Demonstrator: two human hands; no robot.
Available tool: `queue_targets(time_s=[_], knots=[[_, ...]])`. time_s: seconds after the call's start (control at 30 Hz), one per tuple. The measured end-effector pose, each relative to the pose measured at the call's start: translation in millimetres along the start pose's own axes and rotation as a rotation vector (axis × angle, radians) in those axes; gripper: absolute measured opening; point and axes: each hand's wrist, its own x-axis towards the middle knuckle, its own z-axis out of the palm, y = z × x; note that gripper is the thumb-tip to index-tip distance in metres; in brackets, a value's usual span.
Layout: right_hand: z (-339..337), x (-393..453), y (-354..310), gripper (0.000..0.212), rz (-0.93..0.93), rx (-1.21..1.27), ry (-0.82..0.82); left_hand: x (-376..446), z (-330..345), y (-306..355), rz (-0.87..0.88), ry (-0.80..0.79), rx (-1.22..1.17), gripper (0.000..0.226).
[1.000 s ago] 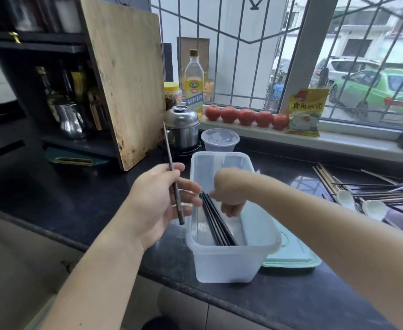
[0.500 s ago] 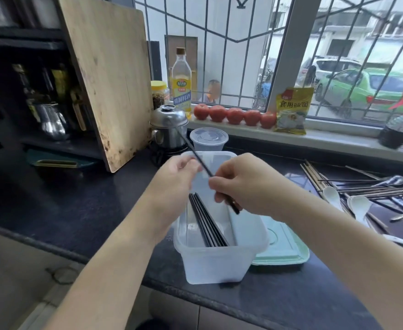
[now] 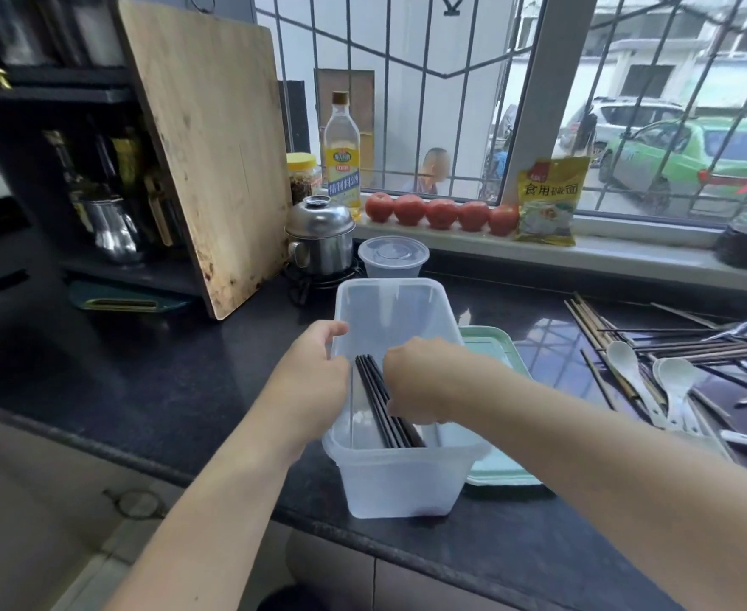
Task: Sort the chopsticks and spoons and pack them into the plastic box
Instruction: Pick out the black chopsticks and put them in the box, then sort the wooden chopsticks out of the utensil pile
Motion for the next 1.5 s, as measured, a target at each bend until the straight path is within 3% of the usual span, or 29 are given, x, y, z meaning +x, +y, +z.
queue_targets(time_s=[0.1,0.27,0.33,0.43,0.5,0.6,0.73,0.87,0.93,1.03,1.2,1.3,1.33,1.4,1.5], knots=[[-1.8,-10.5,6.9,0.039,-0.012,0.122,0.17,3.4,2.9,2.2,0.013,0.033,0.074,0.061],[22.6,-54.1,51.2,0.03,0.001,0.499,0.723,8.4,2.1,2.9,0.04,0.071,0.22,0.057],[52.9,-78.1,73.5,0.028,0.085,0.668,0.791,-0.3,11.2,14.4,0.16,0.183,0.378,0.051],[102.8,-104.4,104.0,0.023,0.212,0.842,0.718,-29.4,46.6,47.5,0.448,0.322,0.297,0.042],[135.3,-117.4,126.9,0.024,0.276,0.859,0.681,-49.0,86.9,69.5,0.52,0.227,0.13,0.037],[181.4,-137.8,166.6,0.029,0.396,0.812,0.693,-62.9,162.5,81.1,0.471,-0.032,0.018,0.031],[238.3,-188.3,224.9,0.03,0.622,0.792,0.772,-67.0,269.0,54.7,0.38,-0.291,0.141,0.029],[280.3,-229.3,259.7,0.015,0.811,0.644,0.941,-52.4,328.6,30.6,0.527,-0.154,0.419,0.032],[294.7,-234.5,271.2,0.012,0.897,0.49,0.982,-34.9,341.7,26.8,0.526,-0.069,0.508,0.026],[304.0,-233.3,281.0,0.008,1.015,0.465,1.006,-20.9,353.9,31.2,0.399,-0.042,0.62,0.022],[309.6,-228.6,284.3,0.016,1.171,0.458,0.85,-10.8,360.5,45.6,0.317,-0.148,0.895,0.043],[308.6,-226.2,284.8,0.022,1.196,0.411,0.797,-5.1,353.2,53.8,0.232,-0.299,1.005,0.021],[308.5,-225.7,285.0,0.024,1.203,0.403,0.791,-4.1,350.1,56.4,0.218,-0.335,1.006,0.014],[308.7,-225.6,284.4,0.026,1.219,0.397,0.788,-3.4,343.6,55.7,0.2,-0.33,0.954,0.022],[308.5,-225.7,283.7,0.026,1.232,0.398,0.798,-11.0,333.8,44.6,0.256,-0.115,0.693,0.03]])
